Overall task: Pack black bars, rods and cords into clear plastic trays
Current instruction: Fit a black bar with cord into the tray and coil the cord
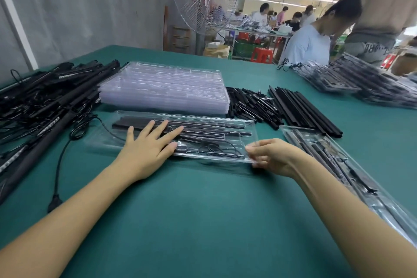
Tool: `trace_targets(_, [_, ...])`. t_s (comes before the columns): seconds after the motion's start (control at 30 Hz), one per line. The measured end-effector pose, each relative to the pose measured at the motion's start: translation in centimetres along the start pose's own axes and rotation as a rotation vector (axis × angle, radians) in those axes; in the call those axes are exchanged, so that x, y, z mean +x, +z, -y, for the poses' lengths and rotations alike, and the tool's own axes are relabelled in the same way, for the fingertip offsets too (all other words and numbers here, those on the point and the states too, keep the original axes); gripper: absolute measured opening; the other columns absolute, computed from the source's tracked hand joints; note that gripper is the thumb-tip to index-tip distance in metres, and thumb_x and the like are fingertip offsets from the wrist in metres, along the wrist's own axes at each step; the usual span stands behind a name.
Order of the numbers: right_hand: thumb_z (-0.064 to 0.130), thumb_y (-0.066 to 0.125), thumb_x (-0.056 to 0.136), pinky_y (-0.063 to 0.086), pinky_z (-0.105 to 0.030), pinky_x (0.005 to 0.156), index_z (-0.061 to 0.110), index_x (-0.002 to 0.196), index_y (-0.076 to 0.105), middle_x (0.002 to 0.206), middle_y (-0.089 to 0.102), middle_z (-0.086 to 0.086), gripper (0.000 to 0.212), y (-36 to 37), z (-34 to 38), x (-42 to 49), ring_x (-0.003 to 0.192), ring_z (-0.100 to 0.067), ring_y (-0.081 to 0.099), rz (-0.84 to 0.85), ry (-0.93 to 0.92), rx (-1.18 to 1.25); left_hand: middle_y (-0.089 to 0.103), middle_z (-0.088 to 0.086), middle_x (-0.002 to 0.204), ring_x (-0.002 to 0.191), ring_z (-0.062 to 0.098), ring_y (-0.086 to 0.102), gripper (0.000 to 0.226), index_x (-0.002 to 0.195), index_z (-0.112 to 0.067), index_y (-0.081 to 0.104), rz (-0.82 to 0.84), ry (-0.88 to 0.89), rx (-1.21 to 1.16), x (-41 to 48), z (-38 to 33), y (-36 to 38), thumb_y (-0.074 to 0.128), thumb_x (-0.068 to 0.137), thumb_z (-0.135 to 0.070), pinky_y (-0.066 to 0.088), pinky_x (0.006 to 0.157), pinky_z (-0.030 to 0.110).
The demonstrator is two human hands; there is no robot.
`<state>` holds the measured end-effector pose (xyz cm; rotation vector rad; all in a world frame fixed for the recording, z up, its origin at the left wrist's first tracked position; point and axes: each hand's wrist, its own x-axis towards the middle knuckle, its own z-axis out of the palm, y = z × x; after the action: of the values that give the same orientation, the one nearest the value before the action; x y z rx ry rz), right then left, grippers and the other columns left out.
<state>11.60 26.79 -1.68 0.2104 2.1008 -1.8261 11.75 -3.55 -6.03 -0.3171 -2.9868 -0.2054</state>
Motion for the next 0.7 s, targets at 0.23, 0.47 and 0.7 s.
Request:
trace_targets(0.23, [-0.004,0.054,0.09,0.054,-0.027,0.053,0.004,0.075,0.051,0.062,0.055,-0.009,0.018,0.2,1.6,-0.1,0.051,-0.016,0.053,0.088,0.13,-0.179,-0.004,-0.015,0.158,0.145,0.012,-0.008,0.046,0.135,-0.06,-0.01,0.0,0.004,-0.003,-0.1,0.1,-0.1,0.008,0.093,-0.058,-0.006,0.113,0.054])
trace_targets(0.47, [-0.008,0.051,0.088,0.049,-0.026,0.045,0.001,0.099,0.05,0.069,0.052,-0.011,0.014,1.5,1.4,0.6,0.049,-0.017,0.046,-0.138,0.048,-0.282,-0.008,-0.013,0.158,0.145,0.014,-0.01,0.051,0.137,-0.059,-0.011,0.001,-0.018,0.011,0.0,0.2,0.0,0.002,0.088,-0.062,-0.007,0.112,0.055])
trace_targets(0.7, [-0.004,0.043,0.091,0.038,-0.023,0.042,0.009,0.106,0.039,0.054,0.046,-0.005,0.02,2.5,1.4,1.3,0.047,-0.016,0.039,-0.229,0.031,-0.406,-0.006,-0.012,0.158,0.146,0.016,-0.009,0.053,0.14,-0.058,-0.007,0.001,-0.028,0.019,0.2,0.2,0.2,0.002,0.088,-0.063,-0.006,0.112,0.056])
